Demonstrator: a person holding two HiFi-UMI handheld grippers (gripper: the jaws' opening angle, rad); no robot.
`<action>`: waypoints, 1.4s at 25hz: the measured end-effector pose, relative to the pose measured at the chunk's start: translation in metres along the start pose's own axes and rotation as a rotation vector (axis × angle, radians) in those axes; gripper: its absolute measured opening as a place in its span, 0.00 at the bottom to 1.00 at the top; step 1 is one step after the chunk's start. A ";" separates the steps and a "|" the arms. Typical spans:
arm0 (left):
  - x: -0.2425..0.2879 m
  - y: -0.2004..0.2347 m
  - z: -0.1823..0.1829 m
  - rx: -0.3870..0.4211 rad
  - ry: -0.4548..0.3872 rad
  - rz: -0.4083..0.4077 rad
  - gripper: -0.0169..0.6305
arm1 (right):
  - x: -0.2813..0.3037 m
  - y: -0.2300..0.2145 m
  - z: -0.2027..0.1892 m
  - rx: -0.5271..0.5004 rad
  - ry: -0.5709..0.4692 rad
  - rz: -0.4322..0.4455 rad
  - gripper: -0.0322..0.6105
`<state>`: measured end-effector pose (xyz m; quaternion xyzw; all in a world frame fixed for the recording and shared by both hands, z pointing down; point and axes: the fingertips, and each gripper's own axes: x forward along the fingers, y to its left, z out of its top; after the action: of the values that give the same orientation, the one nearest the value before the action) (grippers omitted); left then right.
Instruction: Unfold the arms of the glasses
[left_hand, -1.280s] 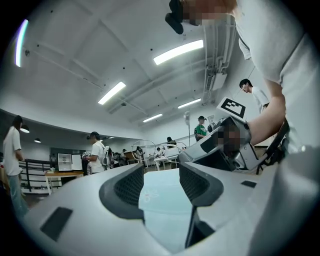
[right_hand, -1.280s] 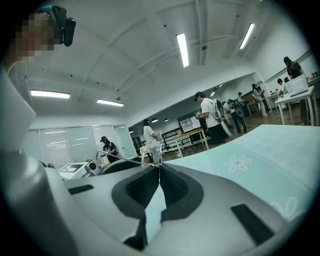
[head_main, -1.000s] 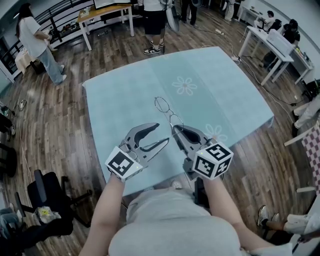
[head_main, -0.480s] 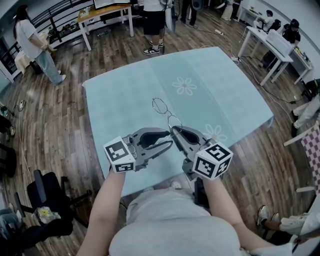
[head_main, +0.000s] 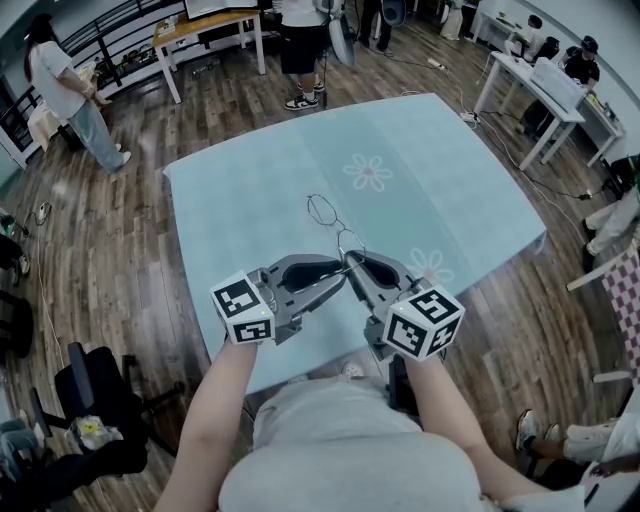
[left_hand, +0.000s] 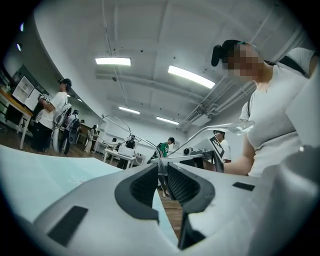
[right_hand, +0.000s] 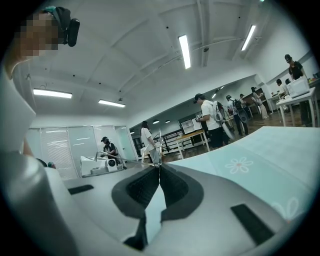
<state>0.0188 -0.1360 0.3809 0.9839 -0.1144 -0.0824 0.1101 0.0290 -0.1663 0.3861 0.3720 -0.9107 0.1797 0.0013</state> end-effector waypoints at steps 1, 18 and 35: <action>0.000 0.000 0.000 0.001 0.002 0.002 0.12 | 0.000 0.000 0.000 0.001 0.000 -0.001 0.07; -0.016 -0.009 0.000 -0.015 0.018 -0.024 0.09 | -0.003 0.000 0.001 -0.047 -0.014 0.012 0.07; -0.055 -0.024 0.001 -0.075 0.067 -0.120 0.09 | -0.004 0.013 -0.004 -0.209 0.035 0.075 0.07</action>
<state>-0.0292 -0.1005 0.3818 0.9864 -0.0483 -0.0599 0.1453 0.0230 -0.1537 0.3854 0.3325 -0.9375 0.0902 0.0491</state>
